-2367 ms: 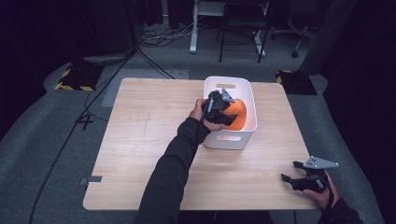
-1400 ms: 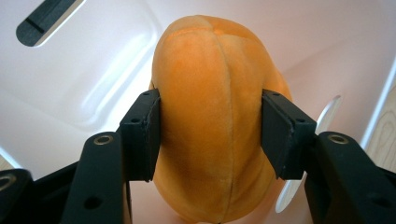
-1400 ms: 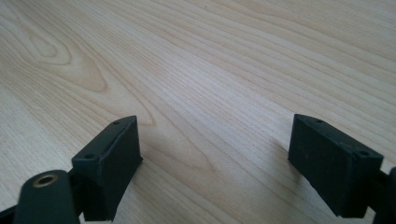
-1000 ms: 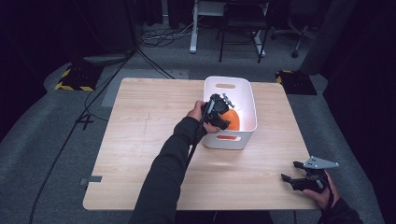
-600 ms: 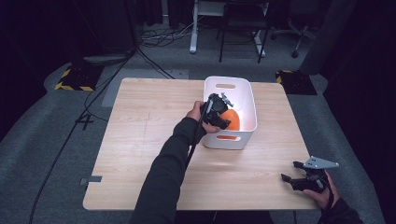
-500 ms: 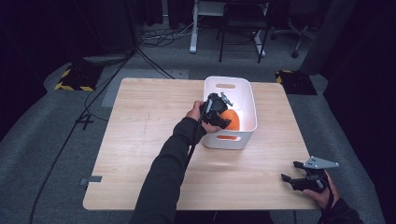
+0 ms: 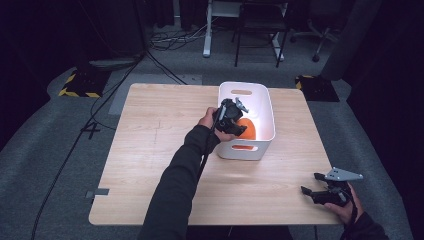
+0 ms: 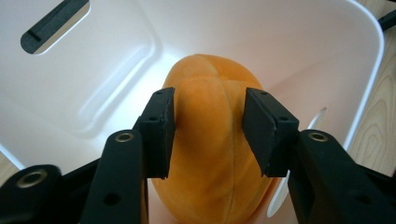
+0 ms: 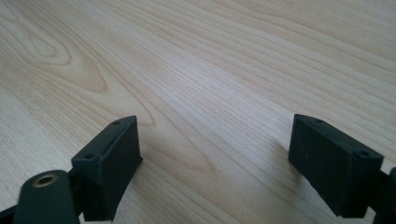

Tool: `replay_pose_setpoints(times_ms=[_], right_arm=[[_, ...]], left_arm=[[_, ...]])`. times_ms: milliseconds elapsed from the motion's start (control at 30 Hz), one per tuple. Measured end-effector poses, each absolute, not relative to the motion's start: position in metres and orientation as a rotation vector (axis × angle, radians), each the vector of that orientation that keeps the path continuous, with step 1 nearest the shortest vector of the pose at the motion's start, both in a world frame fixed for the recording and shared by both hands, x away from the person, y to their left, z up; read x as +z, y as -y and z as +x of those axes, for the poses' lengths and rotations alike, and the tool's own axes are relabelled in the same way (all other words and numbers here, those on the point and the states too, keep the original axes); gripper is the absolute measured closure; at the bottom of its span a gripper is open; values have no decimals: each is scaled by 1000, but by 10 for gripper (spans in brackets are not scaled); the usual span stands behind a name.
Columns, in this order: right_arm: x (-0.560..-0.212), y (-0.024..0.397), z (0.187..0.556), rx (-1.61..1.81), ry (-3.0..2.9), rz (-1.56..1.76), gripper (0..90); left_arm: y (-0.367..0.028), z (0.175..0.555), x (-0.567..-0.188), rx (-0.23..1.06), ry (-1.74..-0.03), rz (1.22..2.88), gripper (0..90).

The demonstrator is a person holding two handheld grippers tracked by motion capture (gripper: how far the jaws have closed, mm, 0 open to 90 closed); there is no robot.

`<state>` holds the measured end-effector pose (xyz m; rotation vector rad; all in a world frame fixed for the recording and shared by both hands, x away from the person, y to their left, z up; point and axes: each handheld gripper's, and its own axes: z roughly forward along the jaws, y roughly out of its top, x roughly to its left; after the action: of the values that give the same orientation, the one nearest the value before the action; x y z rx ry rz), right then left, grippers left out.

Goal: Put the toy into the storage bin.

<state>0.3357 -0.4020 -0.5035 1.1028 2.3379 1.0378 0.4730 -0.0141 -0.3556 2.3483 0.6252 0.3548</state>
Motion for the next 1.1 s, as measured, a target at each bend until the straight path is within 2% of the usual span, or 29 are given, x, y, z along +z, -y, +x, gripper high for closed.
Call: replay_pose_setpoints(times_ms=[267,567,767,900,1100], right_arm=[[-503,402,336,1038,-2338,1103,168],[-503,402,336,1037,-2338,1102,168],[-503,402,336,1038,-2338,1102,168],[-503,402,336,1037,-2338,1102,168],[-503,402,336,1037,-2338,1102,168]], left_arm=[[14,469,-351,372,-617,2283,526],[5,458,-339,482,-628,2110,457],[-2,451,-334,529,-649,2035,362],[-6,446,-334,560,-643,2024,334],[-11,444,-333,592,-703,2019,169]])
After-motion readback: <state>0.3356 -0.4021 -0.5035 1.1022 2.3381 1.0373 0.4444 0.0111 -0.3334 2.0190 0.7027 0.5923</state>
